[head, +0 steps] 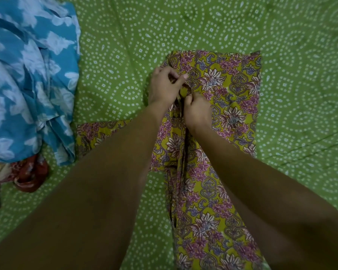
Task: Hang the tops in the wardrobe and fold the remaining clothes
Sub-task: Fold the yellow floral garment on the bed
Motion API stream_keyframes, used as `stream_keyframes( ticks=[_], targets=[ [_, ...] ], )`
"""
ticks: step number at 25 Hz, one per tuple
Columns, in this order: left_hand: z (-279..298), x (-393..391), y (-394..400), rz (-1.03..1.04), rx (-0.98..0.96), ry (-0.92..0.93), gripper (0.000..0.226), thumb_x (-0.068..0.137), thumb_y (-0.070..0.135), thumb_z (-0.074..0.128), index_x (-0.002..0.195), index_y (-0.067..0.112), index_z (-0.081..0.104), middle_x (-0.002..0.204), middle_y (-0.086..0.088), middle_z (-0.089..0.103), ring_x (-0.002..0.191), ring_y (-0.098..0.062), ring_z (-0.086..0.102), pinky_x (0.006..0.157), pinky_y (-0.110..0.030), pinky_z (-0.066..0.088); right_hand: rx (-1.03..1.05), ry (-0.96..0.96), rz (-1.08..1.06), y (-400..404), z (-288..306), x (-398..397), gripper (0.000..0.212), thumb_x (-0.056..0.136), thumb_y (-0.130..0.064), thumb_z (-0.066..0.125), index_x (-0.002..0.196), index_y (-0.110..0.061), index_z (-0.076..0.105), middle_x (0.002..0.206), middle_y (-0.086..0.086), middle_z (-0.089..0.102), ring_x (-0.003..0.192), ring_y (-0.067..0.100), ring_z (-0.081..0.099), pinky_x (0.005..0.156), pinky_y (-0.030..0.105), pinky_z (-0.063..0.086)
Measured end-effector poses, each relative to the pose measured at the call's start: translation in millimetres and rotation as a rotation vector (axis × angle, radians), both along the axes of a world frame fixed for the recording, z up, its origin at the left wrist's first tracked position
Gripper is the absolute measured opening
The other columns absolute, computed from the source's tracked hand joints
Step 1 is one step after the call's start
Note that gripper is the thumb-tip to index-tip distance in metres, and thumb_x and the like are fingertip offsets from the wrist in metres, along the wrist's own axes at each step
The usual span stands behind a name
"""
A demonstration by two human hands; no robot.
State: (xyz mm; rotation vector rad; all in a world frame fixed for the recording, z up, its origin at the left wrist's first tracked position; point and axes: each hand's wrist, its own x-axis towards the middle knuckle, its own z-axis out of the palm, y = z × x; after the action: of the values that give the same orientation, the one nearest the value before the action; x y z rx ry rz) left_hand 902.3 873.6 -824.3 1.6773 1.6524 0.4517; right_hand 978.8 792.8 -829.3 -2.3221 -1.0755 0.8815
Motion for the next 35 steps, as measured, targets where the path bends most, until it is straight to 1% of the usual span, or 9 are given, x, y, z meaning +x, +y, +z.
stream_keyframes(
  ticks=[6,8,11,15,18,22,25,30,35],
  targets=[
    [0,-11,2,0.128,-0.332,-0.289,0.041,0.082,0.015,0.074,0.112,0.008,0.047,0.092,-0.005,0.057,0.081,-0.016,0.056,0.054,-0.019,0.043,0.045,0.038,-0.042,-7,-1,-2,0.034,0.101,-0.029,0.033,0.1,-0.005,0.057,0.097,0.017,0.061,0.086,0.033,0.055,0.065,0.031,0.031],
    [3,-15,2,0.106,-0.399,-0.237,0.04,0.083,0.013,0.072,0.117,0.006,0.052,0.106,-0.011,0.058,0.089,-0.019,0.057,0.058,-0.022,0.047,0.068,0.047,-0.07,-8,2,-6,0.035,0.101,-0.035,0.035,0.102,-0.007,0.055,0.099,0.015,0.061,0.087,0.032,0.056,0.067,0.034,0.038],
    [15,-22,6,0.079,-0.263,-0.05,0.02,0.084,0.022,0.072,0.098,0.015,0.059,0.098,-0.003,0.061,0.087,-0.015,0.058,0.072,-0.023,0.046,0.205,-0.037,-0.13,-17,8,-12,0.033,0.099,-0.038,0.04,0.112,-0.01,0.051,0.111,0.008,0.054,0.099,0.026,0.053,0.083,0.04,0.045],
    [28,-67,1,0.053,-0.159,0.223,0.025,0.09,0.029,0.065,0.107,0.011,0.065,0.101,-0.003,0.063,0.087,-0.016,0.055,0.073,-0.026,0.039,0.143,-0.216,-0.102,-45,17,-32,0.038,0.098,-0.039,0.041,0.127,-0.014,0.045,0.135,0.011,0.039,0.123,0.028,0.038,0.099,0.046,0.031],
    [25,-121,-23,0.079,-0.169,0.251,0.028,0.092,0.028,0.062,0.107,0.005,0.066,0.098,-0.008,0.064,0.081,-0.018,0.052,0.07,-0.027,0.037,0.073,-0.291,0.139,-75,24,-52,0.04,0.098,-0.04,0.042,0.129,-0.016,0.046,0.139,0.012,0.036,0.126,0.028,0.033,0.102,0.048,0.026],
    [19,-186,-56,0.282,-0.24,0.133,0.022,0.086,0.024,0.069,0.091,0.006,0.058,0.082,-0.01,0.055,0.079,-0.018,0.05,0.068,-0.026,0.038,0.092,-0.401,0.677,-110,27,-95,0.046,0.091,-0.041,0.049,0.129,-0.018,0.041,0.133,0.01,0.042,0.118,0.03,0.042,0.098,0.055,0.034],
    [18,-212,-76,0.39,-0.263,-0.026,0.026,0.082,0.02,0.074,0.092,0.002,0.059,0.077,-0.016,0.056,0.076,-0.028,0.058,0.076,-0.042,0.051,0.122,-0.448,0.906,-123,21,-131,0.045,0.088,-0.041,0.052,0.125,-0.018,0.043,0.131,0.01,0.048,0.113,0.031,0.049,0.092,0.052,0.041],
    [27,-226,-101,0.334,-0.445,-0.194,0.031,0.095,0.022,0.057,0.068,0.015,0.044,0.066,-0.004,0.037,0.059,-0.014,0.043,0.051,-0.026,0.046,0.121,-0.589,0.711,-114,18,-161,0.043,0.082,-0.021,0.039,0.122,-0.018,0.052,0.117,0.006,0.058,0.093,0.024,0.052,0.073,0.036,0.043],
    [33,-233,-101,0.462,-0.373,-0.434,0.03,0.09,0.026,0.064,0.073,0.009,0.046,0.078,-0.01,0.038,0.075,-0.016,0.048,0.061,-0.026,0.051,-0.035,-0.723,0.655,-80,19,-131,0.039,0.093,-0.009,0.035,0.131,-0.015,0.041,0.124,0.008,0.047,0.101,0.026,0.046,0.079,0.037,0.037]
  ],
)
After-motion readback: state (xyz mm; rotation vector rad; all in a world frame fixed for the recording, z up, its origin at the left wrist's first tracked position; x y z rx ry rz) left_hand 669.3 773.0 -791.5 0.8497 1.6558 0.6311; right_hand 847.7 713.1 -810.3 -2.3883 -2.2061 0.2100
